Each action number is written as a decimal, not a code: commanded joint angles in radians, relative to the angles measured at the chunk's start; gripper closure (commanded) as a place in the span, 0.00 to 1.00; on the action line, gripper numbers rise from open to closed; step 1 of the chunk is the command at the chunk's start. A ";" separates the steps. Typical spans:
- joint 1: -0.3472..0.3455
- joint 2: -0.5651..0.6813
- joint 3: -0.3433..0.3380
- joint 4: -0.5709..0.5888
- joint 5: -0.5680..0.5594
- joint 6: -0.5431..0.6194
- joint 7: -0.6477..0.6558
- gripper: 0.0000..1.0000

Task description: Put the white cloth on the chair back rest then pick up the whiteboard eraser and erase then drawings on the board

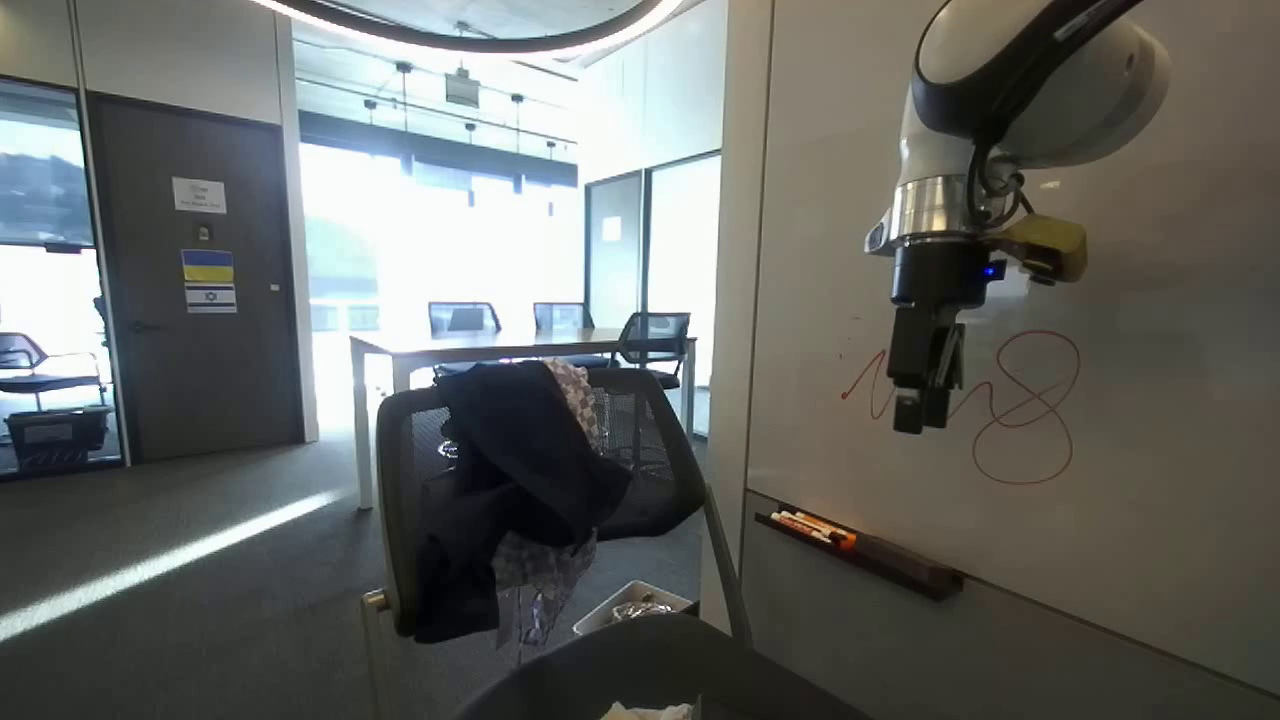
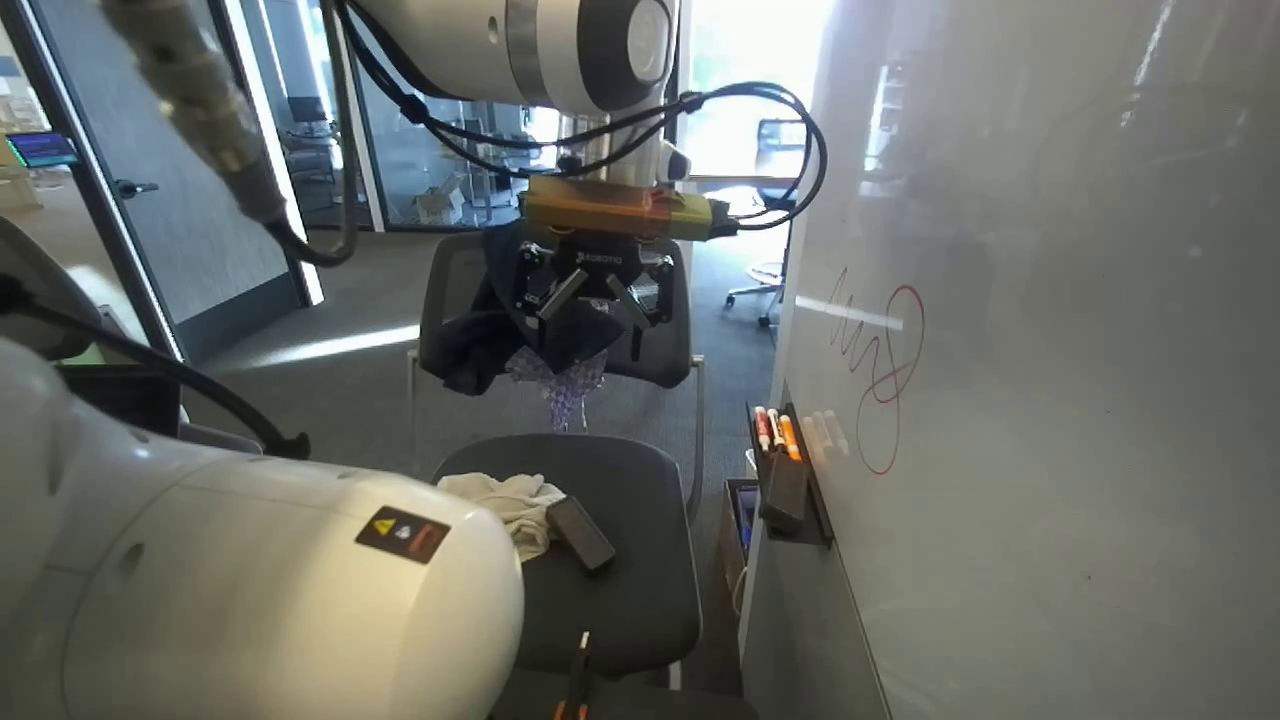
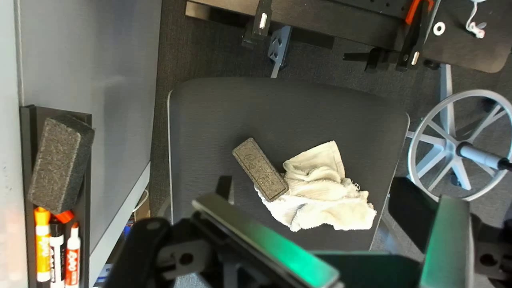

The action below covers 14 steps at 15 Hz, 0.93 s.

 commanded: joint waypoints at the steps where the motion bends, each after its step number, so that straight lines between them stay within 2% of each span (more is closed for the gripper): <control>1: 0.024 0.092 0.000 -0.008 0.060 0.125 -0.015 0.00; 5: 0.129 0.201 0.030 -0.003 0.216 0.260 -0.092 0.00; 8: 0.192 0.324 0.097 0.025 0.254 0.347 -0.099 0.00; 11: 0.218 0.433 0.172 0.037 0.242 0.488 -0.075 0.00; 14: 0.214 0.566 0.241 0.062 0.187 0.649 -0.055 0.00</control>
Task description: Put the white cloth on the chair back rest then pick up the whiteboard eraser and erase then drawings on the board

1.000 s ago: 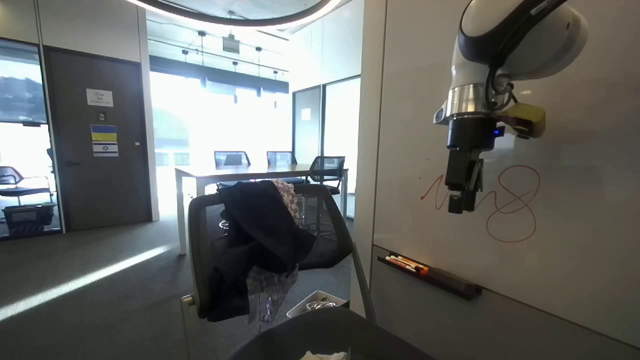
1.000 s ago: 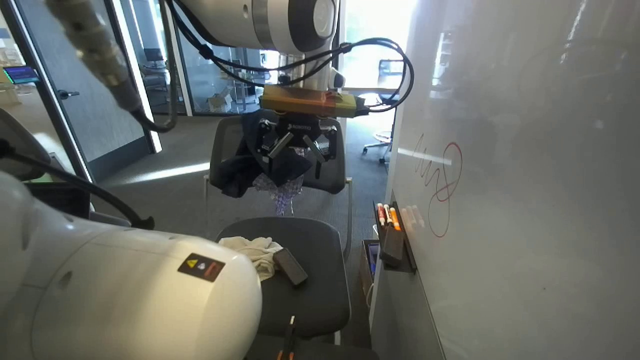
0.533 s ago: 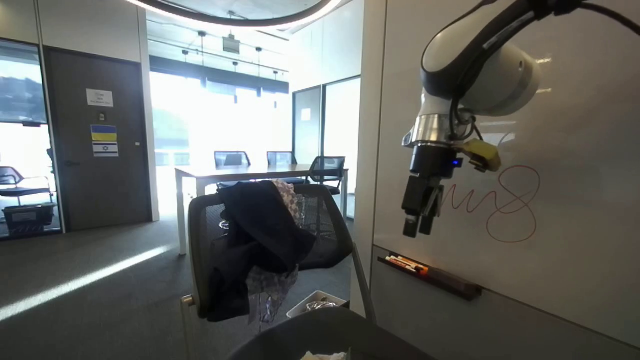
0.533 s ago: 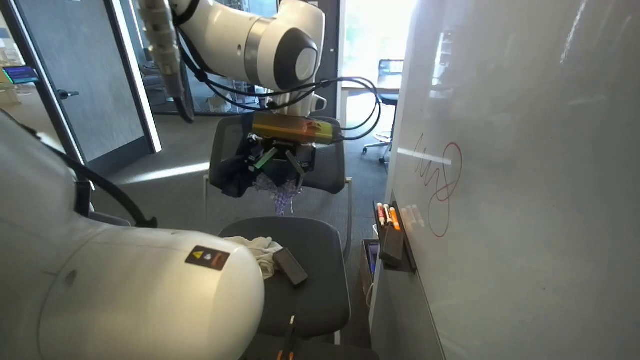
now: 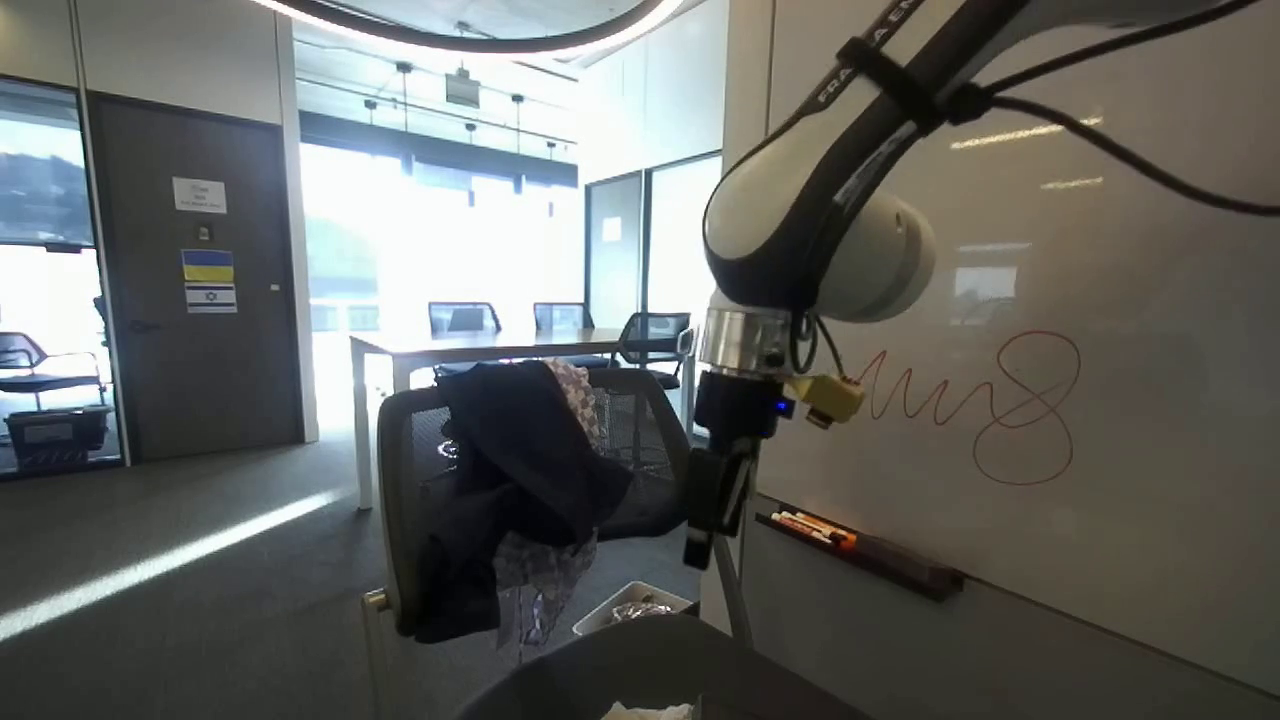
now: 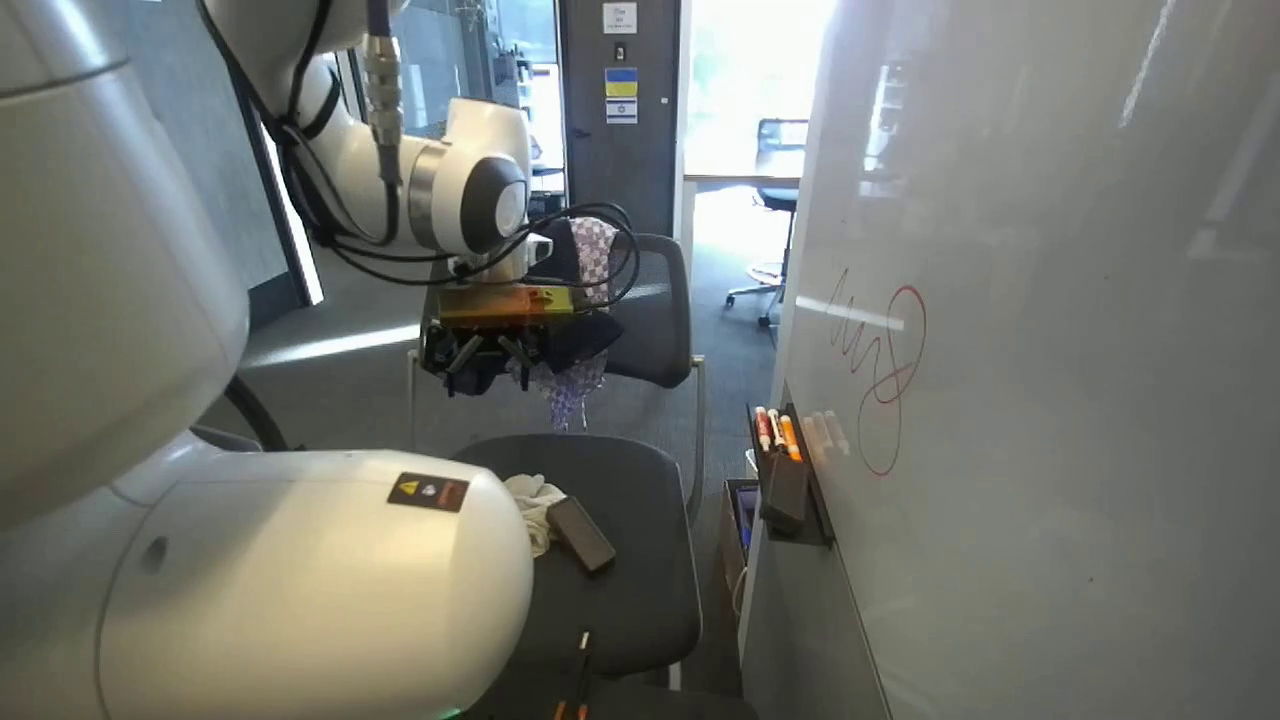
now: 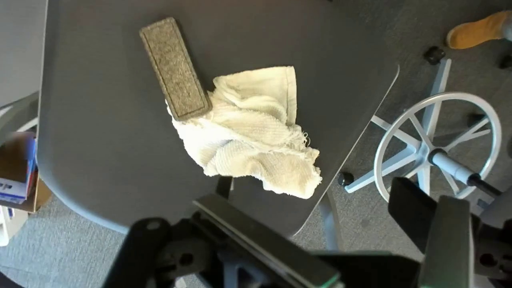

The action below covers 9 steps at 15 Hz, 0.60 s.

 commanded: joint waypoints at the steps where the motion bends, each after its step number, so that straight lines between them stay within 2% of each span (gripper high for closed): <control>1: -0.016 0.190 0.069 0.072 -0.075 0.170 0.017 0.00; 6: -0.059 0.482 0.099 0.174 -0.250 0.364 0.049 0.00; 9: -0.062 0.671 0.081 0.275 -0.344 0.447 0.105 0.00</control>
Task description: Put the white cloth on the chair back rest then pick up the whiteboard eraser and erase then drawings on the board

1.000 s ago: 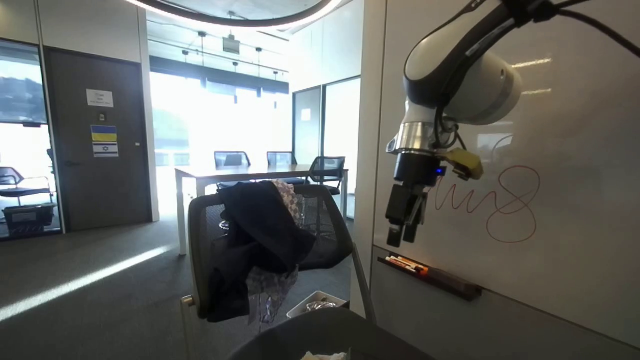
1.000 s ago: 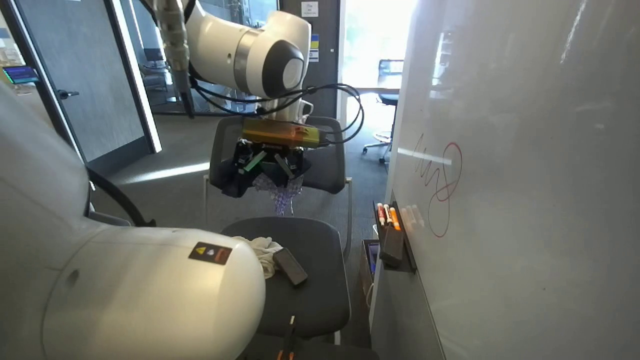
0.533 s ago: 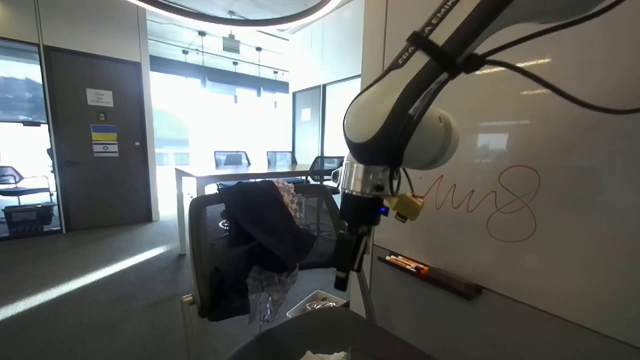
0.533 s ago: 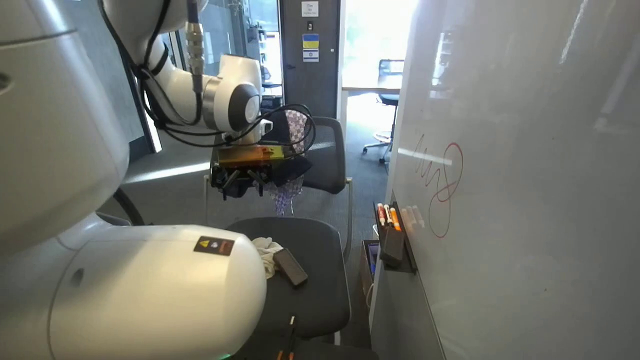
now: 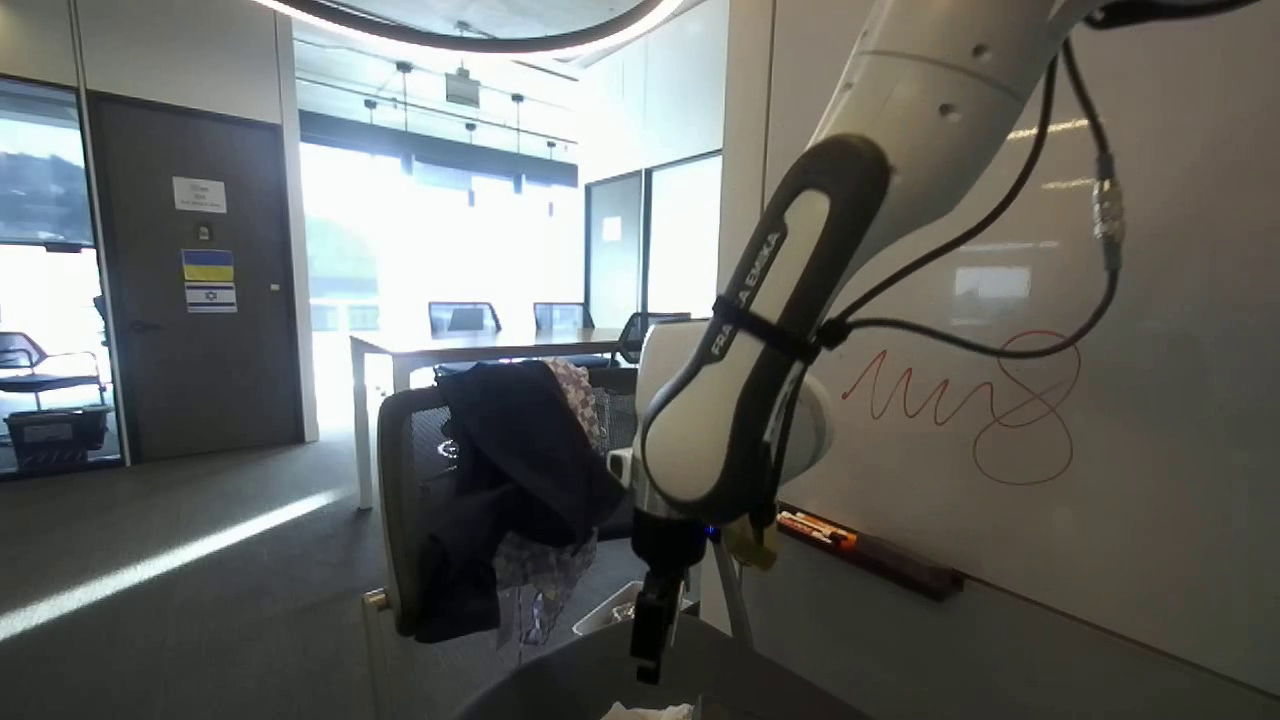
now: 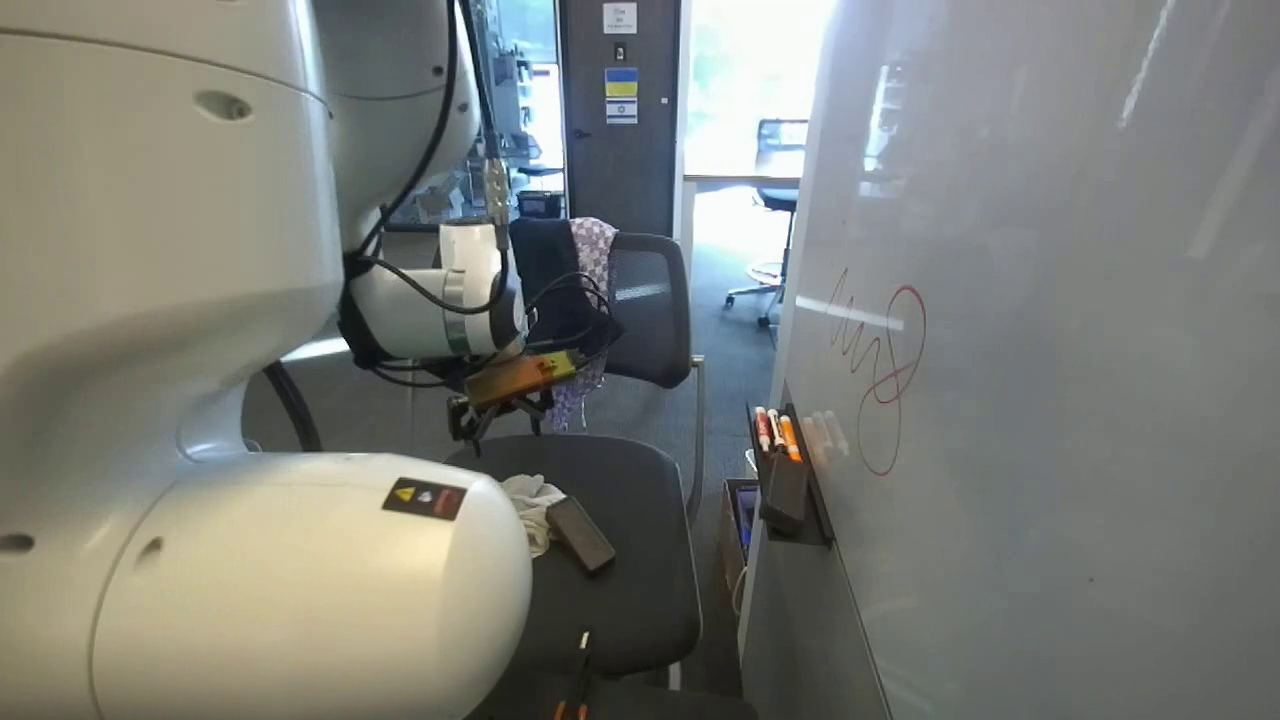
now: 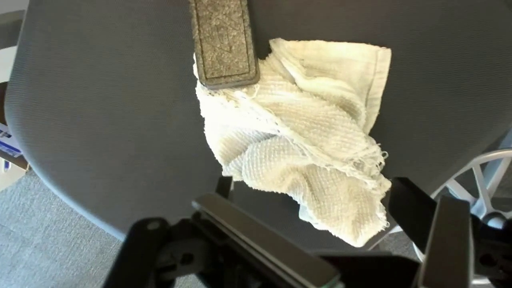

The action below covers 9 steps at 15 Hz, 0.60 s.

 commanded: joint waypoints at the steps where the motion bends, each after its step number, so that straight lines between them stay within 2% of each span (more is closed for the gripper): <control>1: -0.029 0.240 0.018 0.154 -0.083 0.104 0.060 0.00; 5: 0.011 0.396 -0.020 0.249 -0.138 0.163 0.129 0.00; 6: 0.003 0.418 -0.010 0.265 -0.136 0.149 0.136 0.00; 7: -0.032 0.426 0.027 0.260 -0.119 0.129 0.128 0.00; 9: -0.043 0.456 0.040 0.265 -0.114 0.139 0.139 0.00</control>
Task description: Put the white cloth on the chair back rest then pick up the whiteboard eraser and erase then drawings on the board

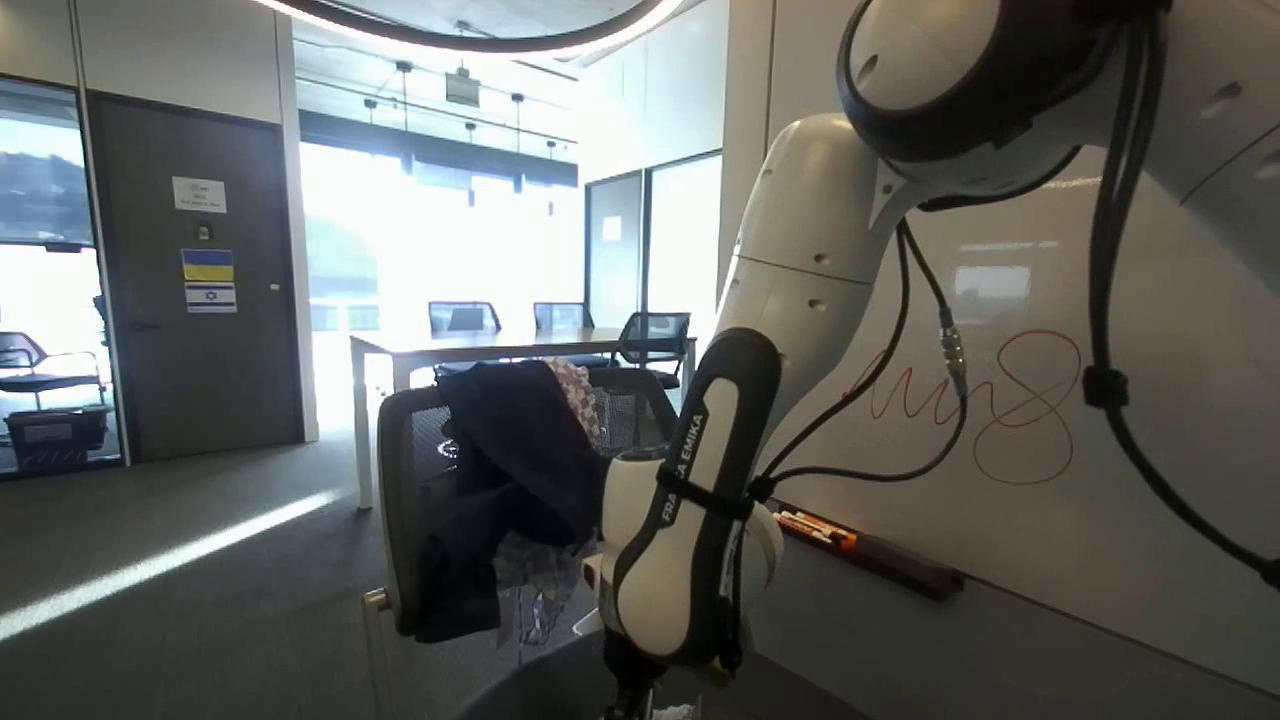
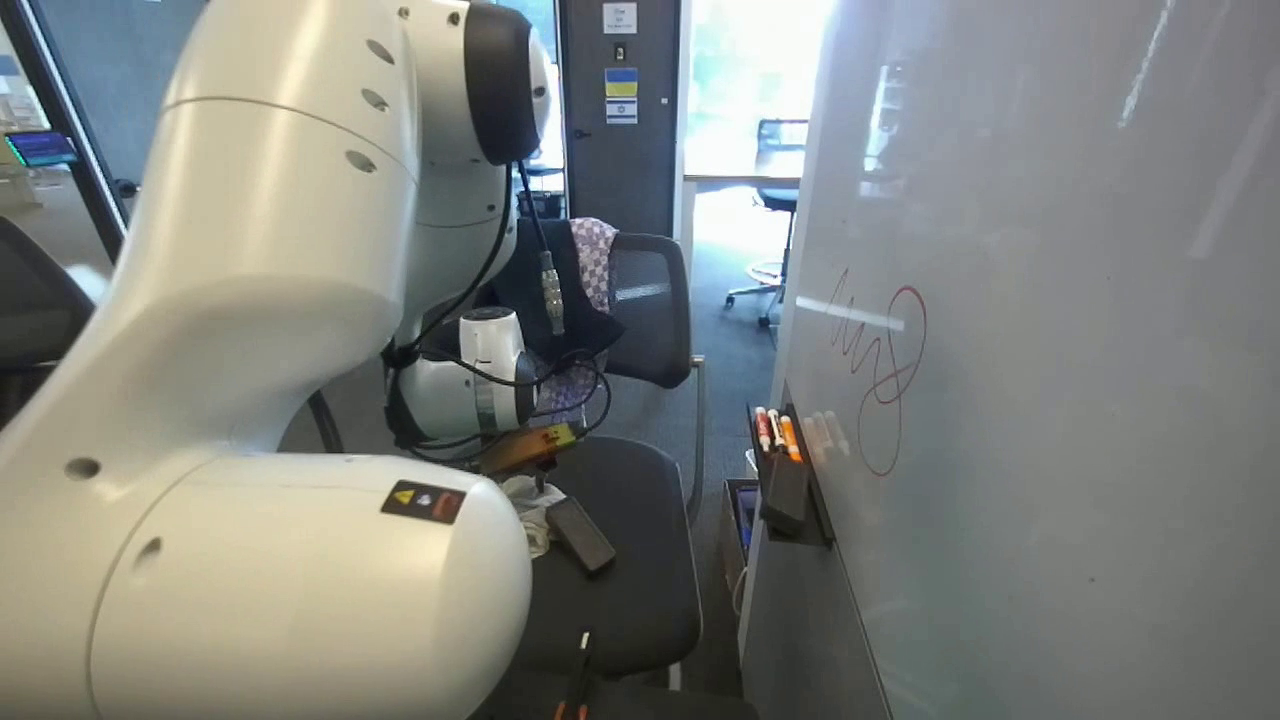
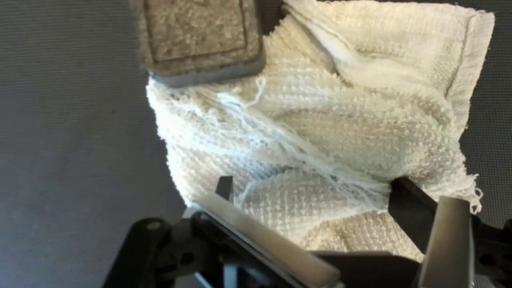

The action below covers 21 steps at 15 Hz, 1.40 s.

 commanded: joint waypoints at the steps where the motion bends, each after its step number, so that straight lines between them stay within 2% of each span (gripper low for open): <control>1: -0.032 0.062 0.035 0.042 -0.005 0.002 0.034 0.00; 2: -0.020 0.073 0.020 0.046 -0.018 0.014 0.036 0.25; 3: -0.020 0.080 0.019 0.049 -0.015 0.019 0.043 0.26; 4: -0.020 0.064 0.019 0.037 -0.013 0.020 0.049 0.32; 8: -0.027 0.003 0.017 -0.005 -0.013 0.002 0.060 0.64; 12: -0.103 -0.041 0.067 -0.034 -0.006 -0.019 0.016 0.93; 17: -0.212 -0.230 0.119 -0.168 0.008 -0.085 -0.025 0.90; 21: -0.211 -0.441 0.084 -0.271 0.006 -0.071 -0.004 0.90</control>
